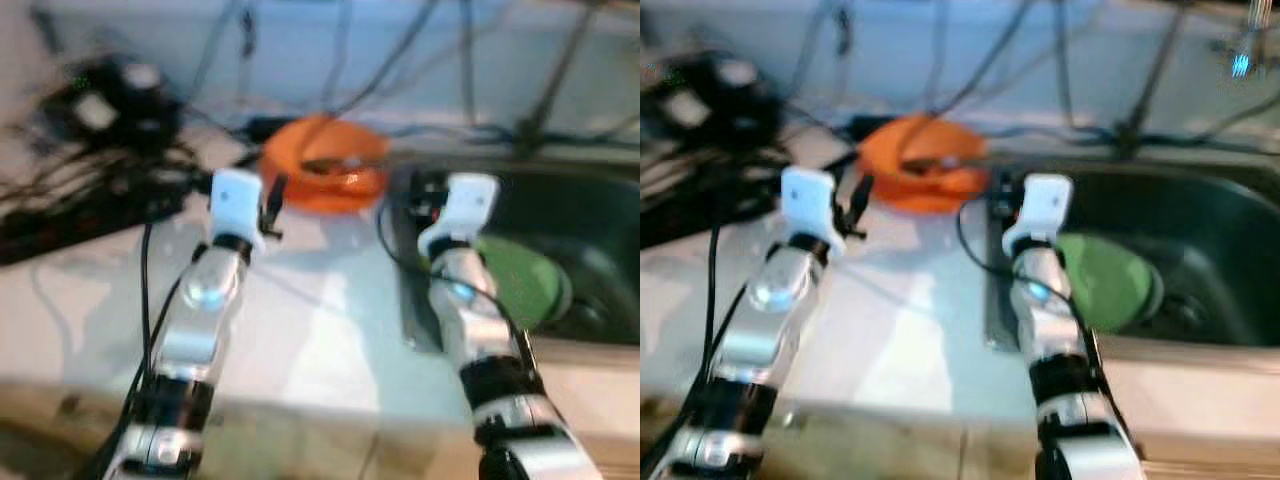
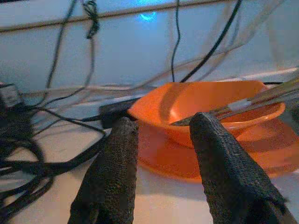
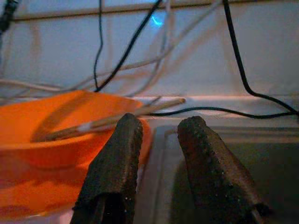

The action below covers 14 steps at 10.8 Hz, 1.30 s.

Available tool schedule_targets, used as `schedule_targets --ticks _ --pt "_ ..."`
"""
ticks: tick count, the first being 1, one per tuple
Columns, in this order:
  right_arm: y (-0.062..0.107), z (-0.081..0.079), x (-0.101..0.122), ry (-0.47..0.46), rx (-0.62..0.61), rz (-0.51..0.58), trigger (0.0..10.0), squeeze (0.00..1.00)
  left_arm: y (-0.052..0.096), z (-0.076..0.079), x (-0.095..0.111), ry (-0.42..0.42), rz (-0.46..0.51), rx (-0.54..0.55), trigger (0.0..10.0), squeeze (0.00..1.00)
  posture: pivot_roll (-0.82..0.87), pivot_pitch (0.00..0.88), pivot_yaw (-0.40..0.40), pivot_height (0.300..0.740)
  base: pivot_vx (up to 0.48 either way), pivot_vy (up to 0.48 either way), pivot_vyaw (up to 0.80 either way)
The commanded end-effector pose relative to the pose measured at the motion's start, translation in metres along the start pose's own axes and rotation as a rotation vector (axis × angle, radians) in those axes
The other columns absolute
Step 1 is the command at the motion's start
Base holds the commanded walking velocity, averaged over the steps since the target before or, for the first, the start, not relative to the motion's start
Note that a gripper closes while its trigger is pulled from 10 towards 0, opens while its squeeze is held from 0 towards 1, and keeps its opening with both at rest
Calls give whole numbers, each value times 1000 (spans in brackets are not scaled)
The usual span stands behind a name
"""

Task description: Kitchen organization

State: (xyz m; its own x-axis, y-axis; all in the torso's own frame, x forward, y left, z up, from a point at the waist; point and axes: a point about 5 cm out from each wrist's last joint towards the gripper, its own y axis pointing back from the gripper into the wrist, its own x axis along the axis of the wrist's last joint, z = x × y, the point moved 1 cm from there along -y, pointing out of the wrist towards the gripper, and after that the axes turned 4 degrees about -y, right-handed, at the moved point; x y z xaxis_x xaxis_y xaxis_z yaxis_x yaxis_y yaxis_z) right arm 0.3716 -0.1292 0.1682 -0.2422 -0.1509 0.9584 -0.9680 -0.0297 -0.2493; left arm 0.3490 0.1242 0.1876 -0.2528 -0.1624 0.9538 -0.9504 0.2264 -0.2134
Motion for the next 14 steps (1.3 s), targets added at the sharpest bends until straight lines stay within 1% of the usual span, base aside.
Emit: schedule_targets --ticks 1,3,4,5,6,7,8,10,11,12,14 --pt "0 8 1 2 -22 1 10000 0 -1 6 1 21 -8 -39 10000 0 198 13 32 740 0 0 0" --pt "0 7 0 0 -20 0 10000 0 -4 10 -2 63 -50 -81 10000 0 201 14 32 740 0 0 0" --pt "-1 5 0 -3 -17 -1 10000 0 -10 9 -6 81 -95 -129 10000 0 204 12 36 740 0 0 0" --pt "-1 3 0 -6 -15 1 10000 0 -21 6 -19 64 -225 -203 10000 0 200 12 46 740 0 0 0" --pt "-1 3 1 -7 -15 2 10000 0 -23 5 -21 62 -245 -217 10000 0 200 12 46 740 0 0 0" --pt "0 3 2 -9 -21 10 10000 0 -34 -5 -23 60 -313 -232 10000 0 190 11 63 740 0 0 0" --pt "1 4 2 -10 -27 13 10000 0 -42 -10 -24 54 -358 -250 10000 0 183 15 77 740 0 0 0" --pt "7 4 0 -14 -40 16 10000 0 -54 -12 -20 69 -379 -273 10000 0 162 27 104 740 0 0 0" --pt "16 6 -3 -15 -58 11 10000 0 -61 -11 -17 75 -391 -287 10000 0 139 46 130 740 0 0 0" --pt "19 7 -4 -15 -66 10 10000 0 -63 -10 -16 70 -393 -293 10000 0 128 51 142 740 0 0 0" --pt "28 8 -5 -15 -82 8 10000 0 -67 -2 -14 60 -399 -328 10000 0 102 74 165 740 0 0 0"
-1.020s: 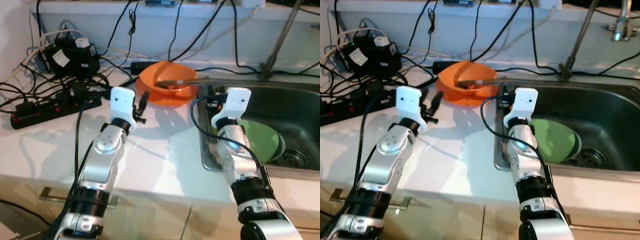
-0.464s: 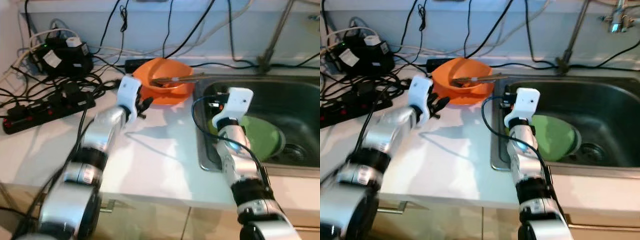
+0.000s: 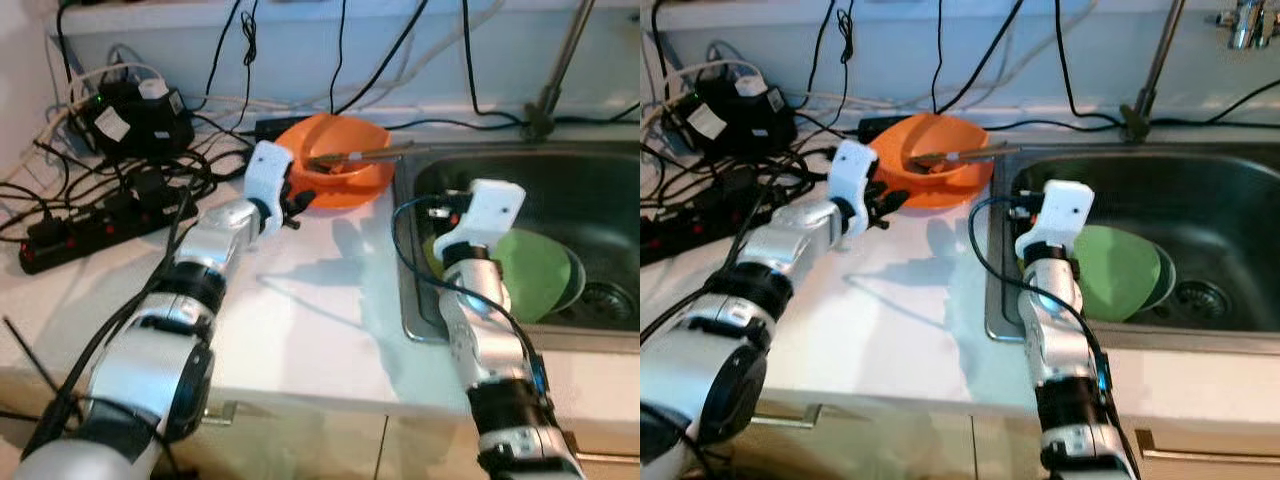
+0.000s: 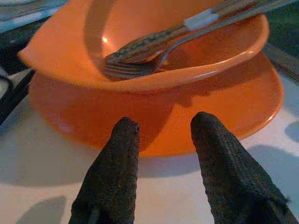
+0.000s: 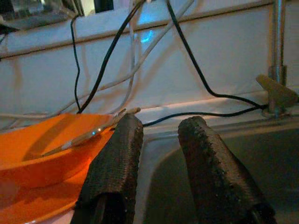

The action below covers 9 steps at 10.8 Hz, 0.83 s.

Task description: Kitchen organization

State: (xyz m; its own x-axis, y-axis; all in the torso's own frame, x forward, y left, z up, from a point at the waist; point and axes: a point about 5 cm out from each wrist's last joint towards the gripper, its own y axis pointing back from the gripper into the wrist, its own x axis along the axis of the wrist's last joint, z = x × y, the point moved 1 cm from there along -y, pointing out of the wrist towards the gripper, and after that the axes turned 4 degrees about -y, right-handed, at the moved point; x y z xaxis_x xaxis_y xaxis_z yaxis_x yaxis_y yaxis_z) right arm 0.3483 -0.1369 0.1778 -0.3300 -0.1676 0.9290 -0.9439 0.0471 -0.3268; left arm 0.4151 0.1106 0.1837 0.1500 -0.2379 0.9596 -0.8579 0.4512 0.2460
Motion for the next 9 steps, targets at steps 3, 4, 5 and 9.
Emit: schedule_targets --ticks 3,4,5,9 --pt "13 13 4 13 -56 -26 10000 0 -9 15 8 -28 -5 -48 10000 0 53 109 188 740 0 0 0" --pt "12 13 10 16 -55 -11 10000 0 -10 16 8 -30 -5 -51 10000 0 47 112 188 740 0 0 0" --pt "7 11 22 33 -37 10 10000 0 -12 20 8 -29 -7 -54 10000 0 30 124 182 740 0 0 0" --pt "-21 -8 25 112 79 -86 10000 0 -17 28 10 0 3 -31 10000 0 7 134 130 740 0 0 0"
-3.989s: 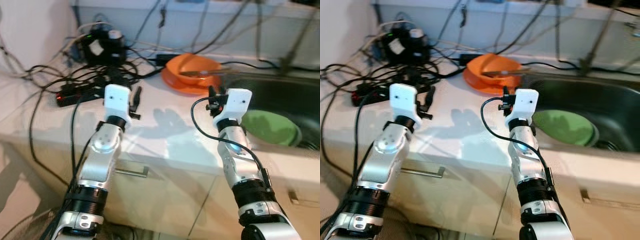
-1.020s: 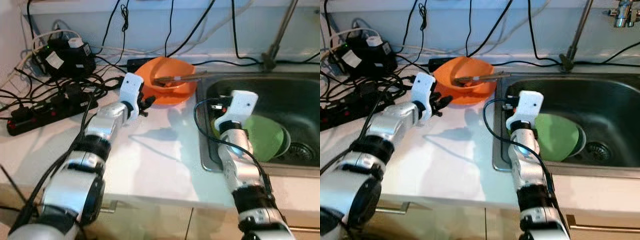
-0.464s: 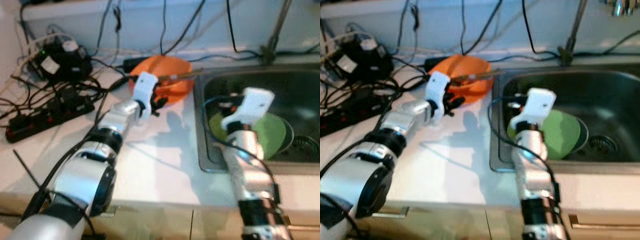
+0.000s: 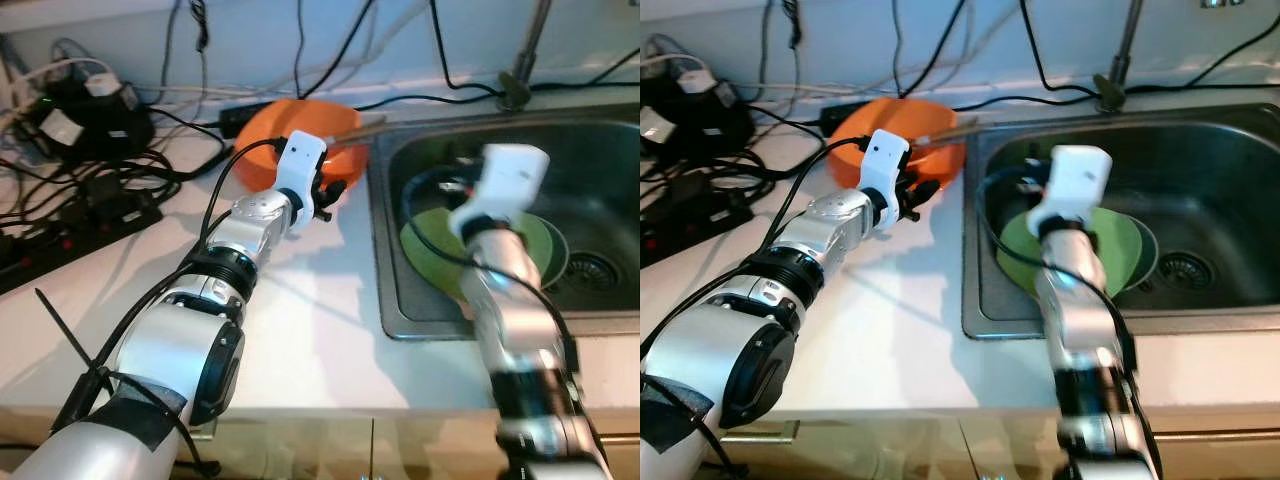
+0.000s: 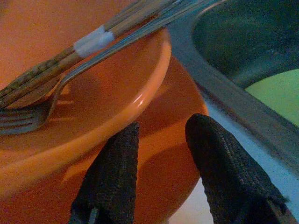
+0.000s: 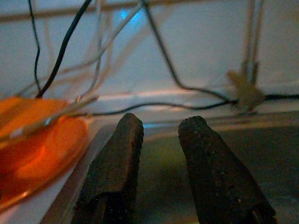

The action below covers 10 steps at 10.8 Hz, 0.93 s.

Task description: Kitchen organization

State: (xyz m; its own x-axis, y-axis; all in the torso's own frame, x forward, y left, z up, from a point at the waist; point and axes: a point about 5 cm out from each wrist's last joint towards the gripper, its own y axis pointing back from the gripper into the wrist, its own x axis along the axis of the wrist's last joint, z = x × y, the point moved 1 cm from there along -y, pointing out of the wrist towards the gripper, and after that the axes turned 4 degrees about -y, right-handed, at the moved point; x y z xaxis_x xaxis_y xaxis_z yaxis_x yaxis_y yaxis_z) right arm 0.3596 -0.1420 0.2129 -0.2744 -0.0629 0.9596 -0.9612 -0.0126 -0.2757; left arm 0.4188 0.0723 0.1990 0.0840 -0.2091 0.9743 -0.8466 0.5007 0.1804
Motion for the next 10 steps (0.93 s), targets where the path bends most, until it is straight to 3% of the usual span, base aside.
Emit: schedule_targets --ticks 1,3,6,8,10 --pt "-6 -13 -9 5 46 -59 10000 0 1 -1 -13 11 -66 18 10000 0 11 135 125 740 0 0 0" --pt "-11 -23 -14 8 81 -89 10000 0 3 -7 -16 12 -79 49 10000 0 38 135 107 740 0 0 0" --pt "-12 -33 -23 -5 117 -118 10000 0 12 -28 -21 61 -98 143 10000 0 76 134 91 740 0 0 0" --pt "-14 -37 -24 -16 129 -119 10000 0 19 -42 -31 125 -136 214 10000 0 98 132 85 740 0 0 0" --pt "-13 -38 -27 -18 137 -124 10000 0 25 -51 -39 122 -199 270 10000 0 107 128 86 740 0 0 0"
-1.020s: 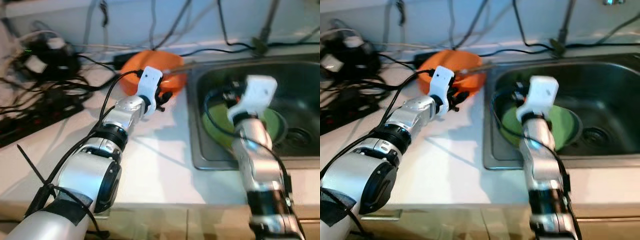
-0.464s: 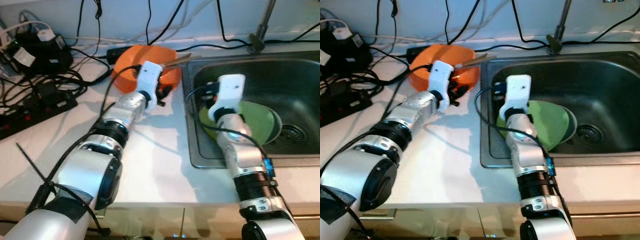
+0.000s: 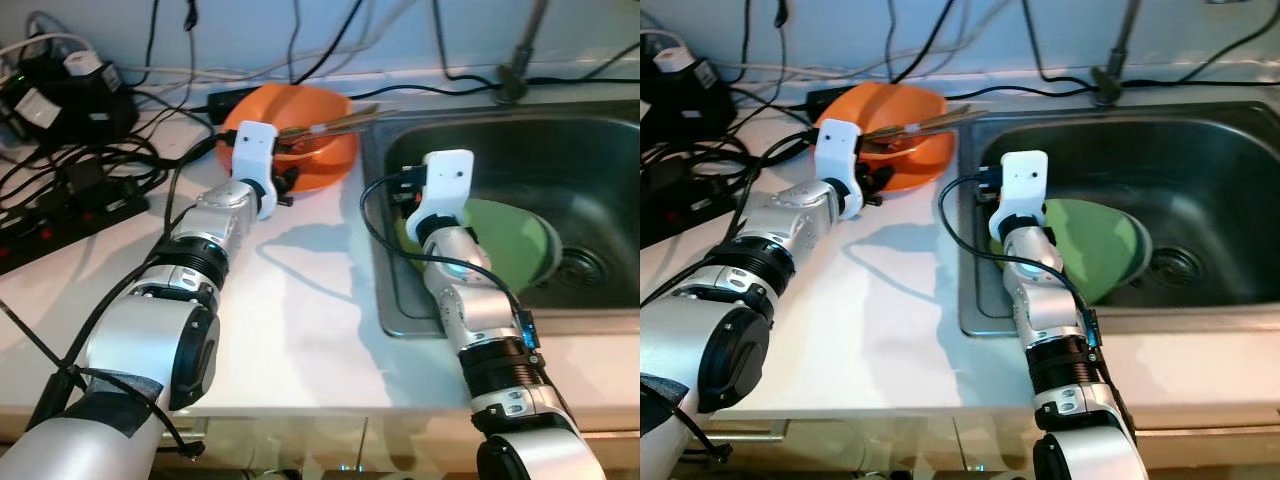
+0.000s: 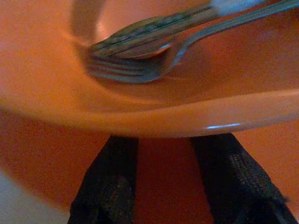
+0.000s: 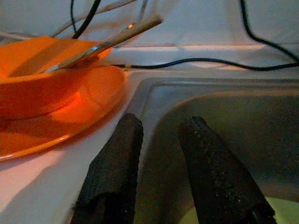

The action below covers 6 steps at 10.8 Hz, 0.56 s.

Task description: Kitchen organization

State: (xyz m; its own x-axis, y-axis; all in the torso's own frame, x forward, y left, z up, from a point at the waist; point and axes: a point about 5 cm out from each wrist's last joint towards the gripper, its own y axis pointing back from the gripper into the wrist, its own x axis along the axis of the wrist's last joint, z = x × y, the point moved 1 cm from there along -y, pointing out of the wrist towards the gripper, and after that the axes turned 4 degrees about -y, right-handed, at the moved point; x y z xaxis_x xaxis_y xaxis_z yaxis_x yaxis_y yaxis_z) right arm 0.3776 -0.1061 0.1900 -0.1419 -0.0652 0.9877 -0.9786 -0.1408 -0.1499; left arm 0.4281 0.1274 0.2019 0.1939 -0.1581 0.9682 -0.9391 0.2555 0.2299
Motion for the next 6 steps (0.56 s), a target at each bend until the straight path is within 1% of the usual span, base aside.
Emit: schedule_targets --ticks 1,2,3,4,5,6 --pt "-2 -5 1 -5 21 11 10000 0 3 -4 -33 -8 -142 16 10000 0 112 126 88 740 0 0 0" --pt "-2 -5 1 -6 21 9 10000 0 3 1 -37 -35 -169 -42 10000 0 117 125 91 740 0 0 0" --pt "-2 -6 0 -7 23 8 10000 0 3 5 -41 -38 -192 -79 10000 0 123 121 92 740 0 0 0" --pt "-2 -7 -1 -9 24 7 10000 0 5 9 -50 -45 -239 -135 10000 0 128 116 96 740 0 0 0" --pt "-2 -6 -1 -11 22 10 10000 0 7 10 -60 -76 -289 -182 10000 0 134 113 101 740 0 0 0" --pt "-2 -5 -1 -12 16 12 10000 0 11 6 -67 -89 -322 -212 10000 0 143 110 104 740 0 0 0"
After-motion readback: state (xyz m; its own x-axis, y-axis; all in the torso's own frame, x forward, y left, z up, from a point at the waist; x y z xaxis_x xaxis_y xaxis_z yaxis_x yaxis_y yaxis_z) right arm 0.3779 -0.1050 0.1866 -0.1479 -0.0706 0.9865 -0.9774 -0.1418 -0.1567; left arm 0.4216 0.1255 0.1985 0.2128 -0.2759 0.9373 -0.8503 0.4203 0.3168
